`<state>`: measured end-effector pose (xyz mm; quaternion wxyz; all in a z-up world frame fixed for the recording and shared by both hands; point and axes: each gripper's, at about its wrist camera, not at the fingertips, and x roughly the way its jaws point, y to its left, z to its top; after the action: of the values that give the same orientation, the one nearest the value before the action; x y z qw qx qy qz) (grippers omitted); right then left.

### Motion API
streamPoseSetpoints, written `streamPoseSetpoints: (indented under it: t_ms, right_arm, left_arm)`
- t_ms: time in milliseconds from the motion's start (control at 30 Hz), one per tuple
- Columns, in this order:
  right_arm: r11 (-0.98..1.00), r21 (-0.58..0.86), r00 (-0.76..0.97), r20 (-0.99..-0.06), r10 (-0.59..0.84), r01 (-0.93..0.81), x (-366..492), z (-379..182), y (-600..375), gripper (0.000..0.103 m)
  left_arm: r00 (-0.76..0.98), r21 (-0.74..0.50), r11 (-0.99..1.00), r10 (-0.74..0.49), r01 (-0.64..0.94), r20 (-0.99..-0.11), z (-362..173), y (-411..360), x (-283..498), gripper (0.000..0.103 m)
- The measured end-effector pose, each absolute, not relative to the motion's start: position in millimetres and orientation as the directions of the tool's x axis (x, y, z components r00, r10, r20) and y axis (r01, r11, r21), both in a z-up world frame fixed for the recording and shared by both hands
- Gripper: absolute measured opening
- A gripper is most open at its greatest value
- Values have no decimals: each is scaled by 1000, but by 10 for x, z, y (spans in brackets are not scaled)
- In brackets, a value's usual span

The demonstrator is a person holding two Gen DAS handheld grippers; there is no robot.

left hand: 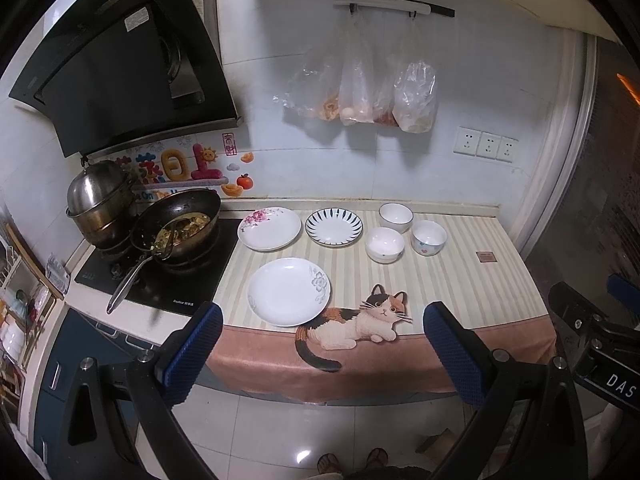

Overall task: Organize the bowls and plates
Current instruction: 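Move both tools to the large grey-flower white plate and grip its rim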

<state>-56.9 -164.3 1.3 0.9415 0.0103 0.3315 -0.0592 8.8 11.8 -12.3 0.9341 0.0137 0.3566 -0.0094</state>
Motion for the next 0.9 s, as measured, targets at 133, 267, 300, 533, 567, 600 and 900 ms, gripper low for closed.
streamPoseSetpoints:
  t_ms: [133,267,300,533,567,600,900]
  right_arm:
    - [993,-9,770,-631,-98,119,-543,-34,-1672,103]
    - [996,53,750,-662,-23,77,-310,-270,-1638,103]
    - [996,71,740,-672,3,61,-230,-350,-1613,103]
    - [988,152,637,-762,115,3,541,-1101,-1415,103]
    - [988,153,619,-776,121,-1,689,-1236,-1382,103]
    - [988,152,602,-788,124,-4,816,-1345,-1337,103]
    - [973,222,410,-884,227,-60,2286,-2690,-989,103]
  left_arm:
    - [741,12,999,-22,41,-671,-153,147,160,103]
    - [747,21,999,-15,39,-664,-292,243,337,103]
    - [745,31,999,-6,35,-667,-348,279,398,103]
    - [679,77,997,76,-29,-730,-988,721,1090,103]
    - [661,71,997,78,-37,-746,-1088,792,1211,103]
    - [644,66,997,82,-50,-760,-1168,863,1319,103]
    - [461,29,988,97,-152,-882,-2189,1445,2376,103]
